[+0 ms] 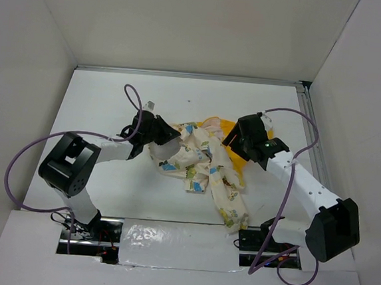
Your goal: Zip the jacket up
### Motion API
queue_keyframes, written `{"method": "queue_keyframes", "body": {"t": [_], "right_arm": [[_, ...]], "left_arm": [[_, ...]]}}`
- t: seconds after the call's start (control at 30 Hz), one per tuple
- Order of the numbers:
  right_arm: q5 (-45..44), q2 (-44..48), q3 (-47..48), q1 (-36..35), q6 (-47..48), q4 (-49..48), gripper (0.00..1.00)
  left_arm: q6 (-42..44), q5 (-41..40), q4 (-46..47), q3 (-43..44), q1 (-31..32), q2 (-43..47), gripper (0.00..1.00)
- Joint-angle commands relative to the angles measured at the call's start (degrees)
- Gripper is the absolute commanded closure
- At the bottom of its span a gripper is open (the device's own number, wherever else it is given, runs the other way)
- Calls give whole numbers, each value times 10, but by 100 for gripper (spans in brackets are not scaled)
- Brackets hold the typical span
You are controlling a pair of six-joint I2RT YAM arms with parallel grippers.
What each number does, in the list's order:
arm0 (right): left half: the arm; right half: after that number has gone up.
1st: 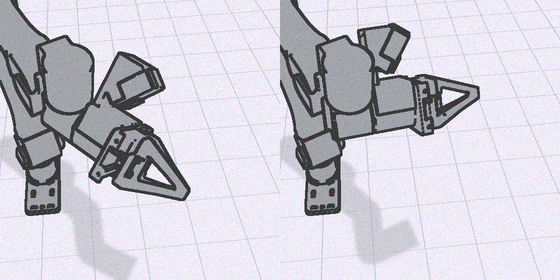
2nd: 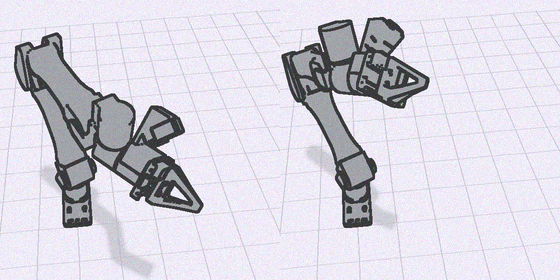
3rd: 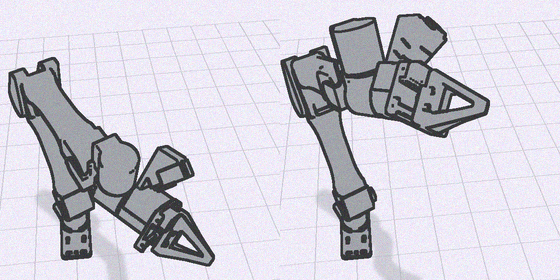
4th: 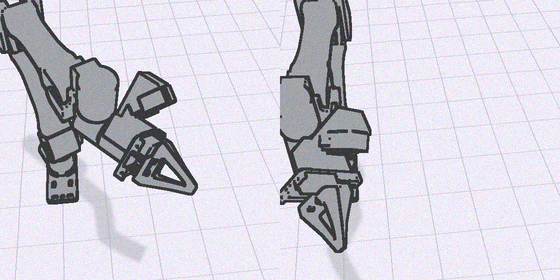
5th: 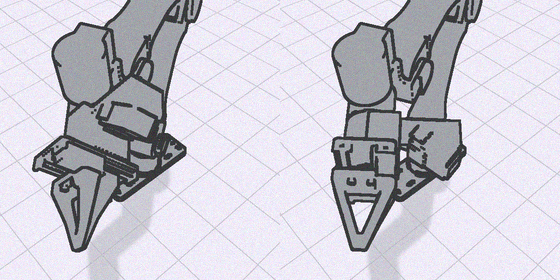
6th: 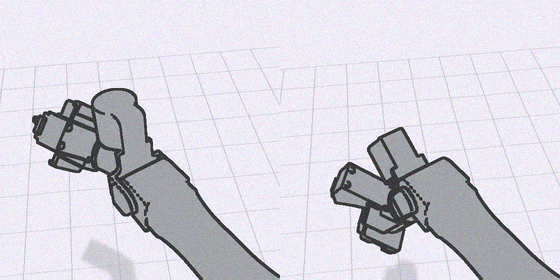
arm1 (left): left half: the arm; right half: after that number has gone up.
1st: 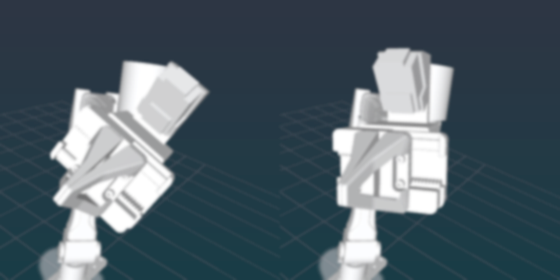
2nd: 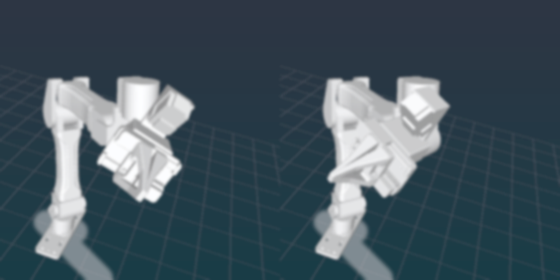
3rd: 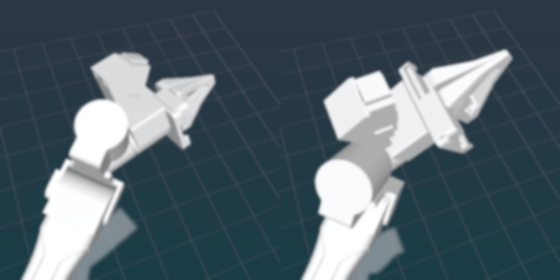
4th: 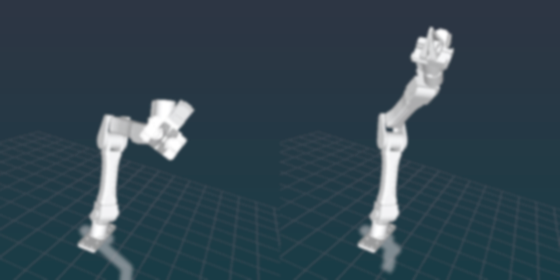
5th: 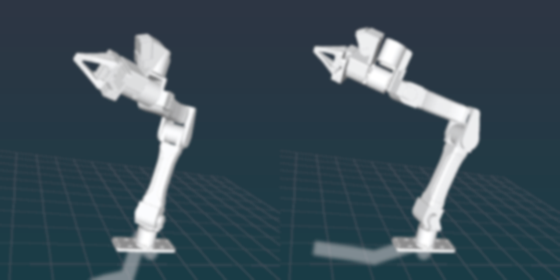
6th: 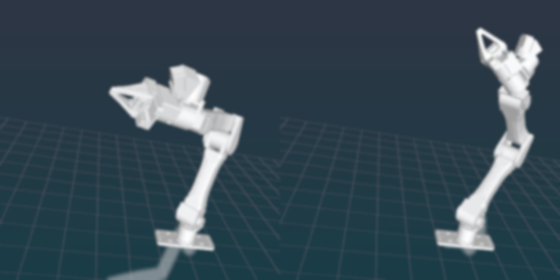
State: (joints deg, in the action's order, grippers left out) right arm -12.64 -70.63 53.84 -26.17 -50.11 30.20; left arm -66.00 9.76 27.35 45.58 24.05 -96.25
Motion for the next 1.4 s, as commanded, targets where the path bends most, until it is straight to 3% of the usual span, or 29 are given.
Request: {"method": "queue_keyframes", "body": {"t": [0.0, 0.07, 0.2, 0.33, 0.43, 0.47, 0.57, 0.63, 0.8, 0.97, 1.1, 1.23, 1.37], "right_arm": [[3, -6, -3, -10, -4, -9, 31], [3, -9, -4, -13, -1, -11, 31], [2, -3, -12, -22, 9, -21, 31], [-8, 25, -27, -41, 69, -53, 31], [11, 64, -40, -46, 113, -93, 31], [24, 90, -44, -47, 125, -123, 31], [81, 142, -66, -47, 166, -189, 30], [69, 162, -81, -47, 173, -229, 30], [41, 141, -40, -34, 194, -208, 27], [145, 80, -66, -48, 199, -286, 36], [180, 42, -104, -98, 180, -363, 37], [129, 14, -113, -136, 158, -350, 38], [56, 81, -120, -131, 154, -332, 34]], "left_arm": [[-16, -40, 47, 11, 13, 3, 89], [-1, -45, 33, 28, 13, 1, 100], [65, 1, 60, 42, 6, -4, 100], [161, 98, 39, 66, -16, 25, 100], [247, 235, -33, 117, -51, 62, 100], [271, 341, -56, 136, -62, 65, 100], [385, 533, -203, 257, -87, 51, 100], [429, 572, -254, 306, -86, 43, 100], [509, 646, -334, 374, -79, 51, 100], [545, 632, -384, 410, -72, 70, 100], [541, 641, -394, 413, -75, 75, 100], [538, 621, -404, 402, -72, 84, 100], [549, 600, -410, 378, -67, 98, 100]]}}
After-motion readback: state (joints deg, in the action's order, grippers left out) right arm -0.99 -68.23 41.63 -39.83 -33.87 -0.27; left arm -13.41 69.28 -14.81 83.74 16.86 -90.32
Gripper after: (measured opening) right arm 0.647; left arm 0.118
